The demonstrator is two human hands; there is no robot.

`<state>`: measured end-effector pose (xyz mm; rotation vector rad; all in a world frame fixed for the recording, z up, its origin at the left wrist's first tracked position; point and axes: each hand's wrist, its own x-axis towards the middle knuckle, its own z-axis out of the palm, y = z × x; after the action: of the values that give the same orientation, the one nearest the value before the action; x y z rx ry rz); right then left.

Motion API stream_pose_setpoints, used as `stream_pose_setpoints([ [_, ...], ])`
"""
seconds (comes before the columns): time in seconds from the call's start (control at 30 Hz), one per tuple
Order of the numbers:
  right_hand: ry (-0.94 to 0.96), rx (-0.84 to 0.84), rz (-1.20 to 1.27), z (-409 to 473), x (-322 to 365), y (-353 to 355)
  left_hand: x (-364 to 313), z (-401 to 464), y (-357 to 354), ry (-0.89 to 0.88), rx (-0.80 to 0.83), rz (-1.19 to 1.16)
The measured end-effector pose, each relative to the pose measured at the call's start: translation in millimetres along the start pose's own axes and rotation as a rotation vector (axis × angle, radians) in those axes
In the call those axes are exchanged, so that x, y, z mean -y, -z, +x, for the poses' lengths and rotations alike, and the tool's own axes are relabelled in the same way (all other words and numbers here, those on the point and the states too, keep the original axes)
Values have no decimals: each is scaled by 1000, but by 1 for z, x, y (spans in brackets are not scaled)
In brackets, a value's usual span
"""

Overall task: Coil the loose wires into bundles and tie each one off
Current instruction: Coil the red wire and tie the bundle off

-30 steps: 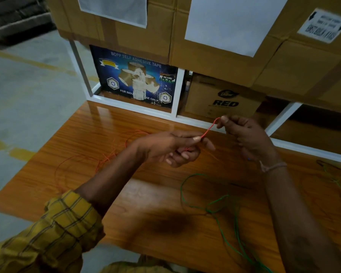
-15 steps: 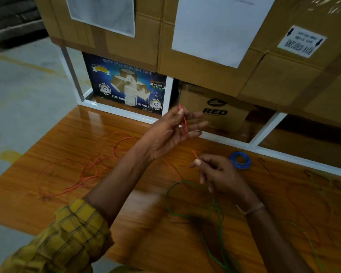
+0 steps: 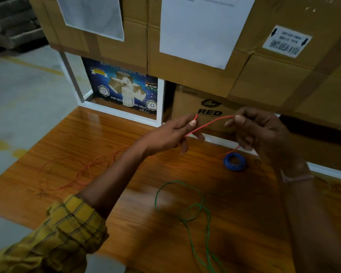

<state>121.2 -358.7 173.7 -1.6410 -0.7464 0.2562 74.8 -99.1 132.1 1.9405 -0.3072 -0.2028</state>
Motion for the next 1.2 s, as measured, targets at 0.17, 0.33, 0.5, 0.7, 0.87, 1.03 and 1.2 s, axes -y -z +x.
stream_pose_setpoints([
  [0.17,44,-254,-166,23,-17,6,-10,-3,-16,17,116,-400],
  [0.33,-92,-326,-151,22,-57,-12,-13,-6,-21,-8,260,-774],
  [0.5,-296,-168,-41,-2,-77,-47,-24,-5,-24,-84,301,-974],
  [0.7,-488,162,155,-35,-52,-80,-25,15,-26,-113,66,-968],
  [0.87,-451,372,-46,-57,-29,-67,-27,22,-13,-53,-217,-386],
  [1.03,-219,333,-366,-57,0,-36,-15,19,-6,-92,-176,150],
  [1.2,-54,126,-410,-46,19,-15,-17,14,-12,-72,-40,225],
])
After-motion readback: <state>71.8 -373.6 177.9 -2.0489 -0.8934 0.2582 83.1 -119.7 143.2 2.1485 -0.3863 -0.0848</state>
